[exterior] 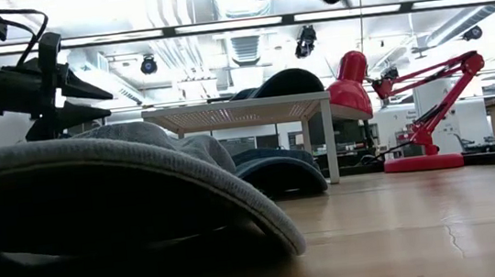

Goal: Pick & Place hat
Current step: Put the bottom dark blue cap on top of the other dark blue cap on the shelf

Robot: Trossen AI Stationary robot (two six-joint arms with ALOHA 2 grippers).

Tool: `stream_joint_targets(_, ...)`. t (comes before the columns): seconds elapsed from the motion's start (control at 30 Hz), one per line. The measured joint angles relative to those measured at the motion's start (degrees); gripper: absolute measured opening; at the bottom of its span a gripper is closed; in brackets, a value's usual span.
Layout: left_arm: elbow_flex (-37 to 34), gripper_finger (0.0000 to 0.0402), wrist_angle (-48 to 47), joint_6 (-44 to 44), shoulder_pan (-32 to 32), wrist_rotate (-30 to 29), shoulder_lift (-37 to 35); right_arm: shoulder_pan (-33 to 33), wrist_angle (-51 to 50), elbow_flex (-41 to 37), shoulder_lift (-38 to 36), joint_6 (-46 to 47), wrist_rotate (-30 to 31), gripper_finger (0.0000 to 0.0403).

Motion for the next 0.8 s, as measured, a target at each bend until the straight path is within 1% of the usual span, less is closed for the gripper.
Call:
stream_joint_targets(0.17,0.0,0.0142,0.0,0.0,0.0,0.0,0.0,-5.7,-0.9,8.7,7.1,-11.4,-0.2,0.002)
stream_joint_targets(0.33,0.0,0.0142,0.0,-0.2,0.0,0.0,0.0,-10.6,-5.8,15.7,14.4,-18.7,-0.6,0.002)
stream_joint_targets(0.47,0.0,0.0142,0.0,-0.2,0.0,0.0,0.0,-14.5,-5.8,15.2,16.8,-22.6,-3.6,0.002)
stream_joint_targets(0.63,0.0,0.0142,0.0,-0.2,0.0,0.0,0.0,-18.4,-4.5,15.7,18.7,-23.9,-6.1,0.002)
stream_joint_targets(0.73,0.0,0.0142,0.0,-0.2,0.0,0.0,0.0,-20.2,-3.6,15.8,19.2,-24.3,-10.2,0.002)
stream_joint_targets(0.8,0.0,0.0142,0.0,-0.2,0.0,0.0,0.0,-21.1,-3.7,15.8,19.8,-24.3,-11.8,0.002)
